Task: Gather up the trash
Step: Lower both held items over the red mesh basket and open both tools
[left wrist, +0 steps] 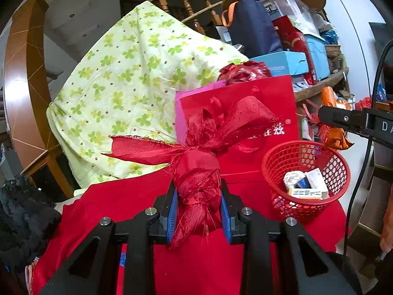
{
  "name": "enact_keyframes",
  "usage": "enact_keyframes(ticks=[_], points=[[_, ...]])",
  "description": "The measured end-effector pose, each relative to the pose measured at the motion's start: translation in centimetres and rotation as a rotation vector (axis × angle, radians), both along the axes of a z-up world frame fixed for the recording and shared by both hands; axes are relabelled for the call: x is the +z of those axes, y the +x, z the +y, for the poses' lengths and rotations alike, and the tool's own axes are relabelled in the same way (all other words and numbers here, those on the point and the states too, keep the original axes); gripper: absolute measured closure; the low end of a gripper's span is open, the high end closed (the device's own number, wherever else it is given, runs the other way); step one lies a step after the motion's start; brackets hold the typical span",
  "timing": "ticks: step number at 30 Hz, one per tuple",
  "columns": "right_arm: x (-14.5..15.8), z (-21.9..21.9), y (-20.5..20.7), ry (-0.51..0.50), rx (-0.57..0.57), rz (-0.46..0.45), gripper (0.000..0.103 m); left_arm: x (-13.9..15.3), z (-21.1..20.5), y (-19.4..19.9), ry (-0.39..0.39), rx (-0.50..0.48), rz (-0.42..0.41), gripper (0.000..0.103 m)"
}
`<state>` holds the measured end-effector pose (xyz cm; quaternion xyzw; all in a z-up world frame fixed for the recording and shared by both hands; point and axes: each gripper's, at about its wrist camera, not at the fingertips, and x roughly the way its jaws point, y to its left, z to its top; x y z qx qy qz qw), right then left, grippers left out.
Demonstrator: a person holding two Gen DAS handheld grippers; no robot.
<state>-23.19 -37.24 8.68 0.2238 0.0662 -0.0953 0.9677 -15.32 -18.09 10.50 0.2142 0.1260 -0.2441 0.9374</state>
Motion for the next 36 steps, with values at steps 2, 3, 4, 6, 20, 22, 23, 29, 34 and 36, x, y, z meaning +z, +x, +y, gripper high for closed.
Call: enact_keyframes(ticks=[2, 3, 4, 6, 20, 22, 23, 29, 34, 36], points=[[0.1, -0.3, -0.5, 0.003, -0.005, -0.008, 0.064, 0.1, -0.5, -0.2, 0.003, -0.008, 0.001, 0.071], [0.1, -0.6, -0.7, 0.005, -0.009, -0.010, 0.064, 0.1, -0.9, -0.3, 0.008, -0.013, -0.003, 0.071], [0.1, -0.7, -0.8, 0.006, -0.012, -0.012, 0.064, 0.1, -1.1, -0.4, 0.010, -0.016, -0.005, 0.071], [0.0, -1.3, -1.2, 0.017, -0.018, -0.019, 0.064, 0.2, -1.7, -0.6, 0.015, -0.025, -0.007, 0.071], [-1.0, -4.7, -3.1, 0.083, -0.059, -0.056, 0.064, 0.1, -5.4, -2.1, 0.064, -0.071, -0.029, 0.071], [-1.1, -5.2, -3.4, 0.092, -0.066, -0.063, 0.064, 0.1, -5.9, -2.3, 0.072, -0.077, -0.029, 0.071], [-1.2, -5.4, -3.6, 0.099, -0.068, -0.067, 0.064, 0.1, -6.1, -2.4, 0.076, -0.080, -0.030, 0.071], [-1.6, -6.8, -4.5, 0.133, -0.079, -0.083, 0.064, -0.2, -7.5, -3.2, 0.102, -0.102, -0.041, 0.071], [-1.8, -7.7, -5.1, 0.149, -0.086, -0.093, 0.064, -0.3, -8.7, -3.8, 0.119, -0.123, -0.050, 0.071], [-2.0, -8.0, -5.2, 0.156, -0.090, -0.096, 0.064, -0.4, -9.2, -4.1, 0.126, -0.132, -0.052, 0.071]])
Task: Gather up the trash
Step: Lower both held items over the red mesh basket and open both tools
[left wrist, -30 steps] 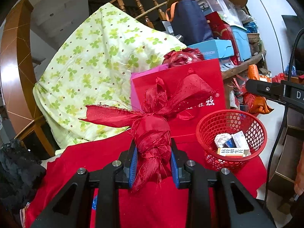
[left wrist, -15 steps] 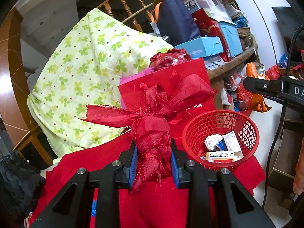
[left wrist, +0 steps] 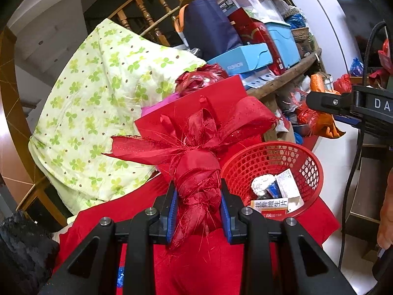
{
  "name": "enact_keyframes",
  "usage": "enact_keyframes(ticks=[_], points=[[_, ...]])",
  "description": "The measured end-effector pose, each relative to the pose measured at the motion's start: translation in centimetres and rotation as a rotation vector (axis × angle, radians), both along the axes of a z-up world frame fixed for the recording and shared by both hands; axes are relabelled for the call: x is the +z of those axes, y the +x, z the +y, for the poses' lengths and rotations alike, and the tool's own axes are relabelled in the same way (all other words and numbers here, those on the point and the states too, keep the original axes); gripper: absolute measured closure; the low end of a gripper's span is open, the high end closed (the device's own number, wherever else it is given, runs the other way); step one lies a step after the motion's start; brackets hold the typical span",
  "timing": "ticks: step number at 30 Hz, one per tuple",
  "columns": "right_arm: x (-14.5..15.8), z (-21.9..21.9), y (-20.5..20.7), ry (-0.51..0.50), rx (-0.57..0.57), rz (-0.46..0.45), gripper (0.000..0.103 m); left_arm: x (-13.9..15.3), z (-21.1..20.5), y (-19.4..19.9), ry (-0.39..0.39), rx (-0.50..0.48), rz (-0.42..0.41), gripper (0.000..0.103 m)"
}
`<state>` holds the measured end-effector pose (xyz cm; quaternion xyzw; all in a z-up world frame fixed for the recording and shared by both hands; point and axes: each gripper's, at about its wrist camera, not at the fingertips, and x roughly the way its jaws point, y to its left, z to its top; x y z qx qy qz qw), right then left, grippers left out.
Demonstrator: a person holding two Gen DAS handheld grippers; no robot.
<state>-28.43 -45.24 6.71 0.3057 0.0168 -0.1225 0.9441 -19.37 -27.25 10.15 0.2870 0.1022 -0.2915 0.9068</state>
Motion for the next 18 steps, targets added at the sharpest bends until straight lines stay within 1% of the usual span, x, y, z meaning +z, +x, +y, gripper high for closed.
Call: enact_keyframes(ticks=[18], points=[[-1.2, -2.3, -1.6, 0.060, -0.031, -0.015, 0.064, -0.9, -3.0, -1.2, 0.050, -0.054, 0.006, 0.071]])
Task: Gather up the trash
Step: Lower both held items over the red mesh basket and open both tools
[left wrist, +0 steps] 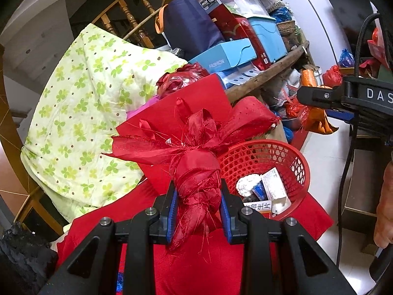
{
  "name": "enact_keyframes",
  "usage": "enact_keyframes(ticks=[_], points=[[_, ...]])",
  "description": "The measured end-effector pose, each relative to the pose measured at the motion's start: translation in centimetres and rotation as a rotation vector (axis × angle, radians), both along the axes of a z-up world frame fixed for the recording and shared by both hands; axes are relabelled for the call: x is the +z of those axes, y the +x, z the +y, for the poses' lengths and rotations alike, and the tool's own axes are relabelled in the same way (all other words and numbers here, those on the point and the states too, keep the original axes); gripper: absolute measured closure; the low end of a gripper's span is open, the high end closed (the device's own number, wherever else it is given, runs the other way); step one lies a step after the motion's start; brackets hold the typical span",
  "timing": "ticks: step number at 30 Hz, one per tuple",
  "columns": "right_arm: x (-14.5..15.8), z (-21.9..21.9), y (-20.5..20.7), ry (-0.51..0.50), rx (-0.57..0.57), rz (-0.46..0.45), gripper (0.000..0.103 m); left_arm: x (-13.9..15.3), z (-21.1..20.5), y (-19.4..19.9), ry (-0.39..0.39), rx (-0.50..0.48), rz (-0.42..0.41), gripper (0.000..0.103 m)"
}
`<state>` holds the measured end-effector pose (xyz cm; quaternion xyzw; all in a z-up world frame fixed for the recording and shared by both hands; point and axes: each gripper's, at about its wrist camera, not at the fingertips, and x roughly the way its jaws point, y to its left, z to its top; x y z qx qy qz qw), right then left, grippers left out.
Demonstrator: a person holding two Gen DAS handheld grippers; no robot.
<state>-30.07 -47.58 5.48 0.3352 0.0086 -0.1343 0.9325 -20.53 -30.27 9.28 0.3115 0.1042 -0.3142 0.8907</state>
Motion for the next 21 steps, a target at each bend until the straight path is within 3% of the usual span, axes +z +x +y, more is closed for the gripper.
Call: enact_keyframes(ticks=[12, 21], points=[[-0.1, -0.3, 0.0, 0.015, 0.002, -0.002, 0.064, -0.1, -0.8, 0.1, 0.000, -0.017, 0.015, 0.071], [1.2, -0.3, 1.5, 0.024, 0.035, -0.017, 0.064, 1.7, -1.4, 0.8, -0.034, -0.032, 0.007, 0.071]])
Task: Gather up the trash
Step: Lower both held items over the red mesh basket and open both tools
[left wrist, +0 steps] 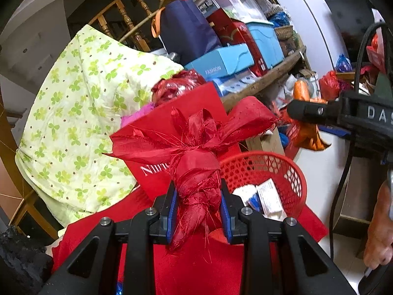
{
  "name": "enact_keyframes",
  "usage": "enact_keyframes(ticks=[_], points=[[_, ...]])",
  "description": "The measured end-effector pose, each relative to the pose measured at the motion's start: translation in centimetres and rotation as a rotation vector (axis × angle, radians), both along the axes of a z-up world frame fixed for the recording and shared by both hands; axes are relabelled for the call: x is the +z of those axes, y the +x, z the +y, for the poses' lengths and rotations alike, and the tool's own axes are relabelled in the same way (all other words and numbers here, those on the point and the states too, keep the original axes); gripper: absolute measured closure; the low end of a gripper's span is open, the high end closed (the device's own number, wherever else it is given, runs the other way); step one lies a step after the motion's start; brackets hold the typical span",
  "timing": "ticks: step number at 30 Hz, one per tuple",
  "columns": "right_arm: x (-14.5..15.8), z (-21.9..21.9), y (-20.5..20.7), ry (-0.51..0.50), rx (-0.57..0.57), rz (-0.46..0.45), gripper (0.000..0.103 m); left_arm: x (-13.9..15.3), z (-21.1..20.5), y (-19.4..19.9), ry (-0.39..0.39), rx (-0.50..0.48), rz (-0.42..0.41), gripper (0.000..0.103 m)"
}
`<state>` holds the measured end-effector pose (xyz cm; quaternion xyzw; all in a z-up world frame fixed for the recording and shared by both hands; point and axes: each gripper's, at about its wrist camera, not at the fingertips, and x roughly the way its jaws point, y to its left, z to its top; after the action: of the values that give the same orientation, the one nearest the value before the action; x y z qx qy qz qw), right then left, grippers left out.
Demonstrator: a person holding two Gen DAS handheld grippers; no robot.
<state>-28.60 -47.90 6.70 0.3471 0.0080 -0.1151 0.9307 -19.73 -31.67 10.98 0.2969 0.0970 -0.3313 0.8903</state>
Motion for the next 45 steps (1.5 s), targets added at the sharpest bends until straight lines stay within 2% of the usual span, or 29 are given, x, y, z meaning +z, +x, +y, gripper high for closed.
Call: enact_keyframes(ticks=[3, 9, 19, 24, 32, 35, 38, 41, 42, 43, 44, 45], points=[[0.1, 0.2, 0.3, -0.005, 0.005, 0.001, 0.064, 0.2, 0.2, 0.5, -0.026, 0.005, 0.008, 0.071], [-1.4, -0.1, 1.3, 0.039, 0.018, 0.030, 0.064, -1.3, 0.3, 2.1, -0.003, 0.021, 0.071, 0.071], [-2.1, -0.4, 2.3, 0.051, 0.026, 0.058, 0.064, -1.5, -0.1, 3.4, -0.017, 0.031, 0.090, 0.071], [-2.4, -0.6, 3.0, 0.061, 0.039, 0.070, 0.064, -1.6, -0.3, 4.4, -0.028, 0.022, 0.126, 0.071], [-2.8, -1.3, 4.2, 0.078, 0.055, 0.077, 0.064, -0.1, -1.2, 6.8, -0.085, -0.070, 0.216, 0.071], [-3.4, -1.8, 4.7, 0.104, 0.053, 0.089, 0.062, 0.1, -2.0, 7.8, -0.110, -0.140, 0.302, 0.069], [-4.6, -2.7, 5.1, 0.137, 0.039, 0.106, 0.062, -0.6, -3.0, 8.8, -0.126, -0.171, 0.365, 0.069], [-5.8, -3.6, 5.5, 0.166, 0.038, 0.131, 0.062, -2.0, -4.1, 9.6, -0.120, -0.215, 0.435, 0.063], [-6.3, -3.9, 5.6, 0.183, 0.045, 0.129, 0.056, -2.6, -4.4, 9.8, -0.113, -0.225, 0.455, 0.059], [-6.8, -4.2, 5.7, 0.199, 0.053, 0.124, 0.050, -3.0, -4.6, 9.9, -0.107, -0.235, 0.468, 0.048], [-7.2, -4.4, 5.7, 0.214, 0.050, 0.122, 0.034, -3.4, -4.7, 9.9, -0.105, -0.239, 0.474, 0.042], [-7.4, -4.5, 5.7, 0.216, 0.041, 0.123, 0.031, -3.7, -4.6, 9.9, -0.108, -0.237, 0.469, 0.035]])
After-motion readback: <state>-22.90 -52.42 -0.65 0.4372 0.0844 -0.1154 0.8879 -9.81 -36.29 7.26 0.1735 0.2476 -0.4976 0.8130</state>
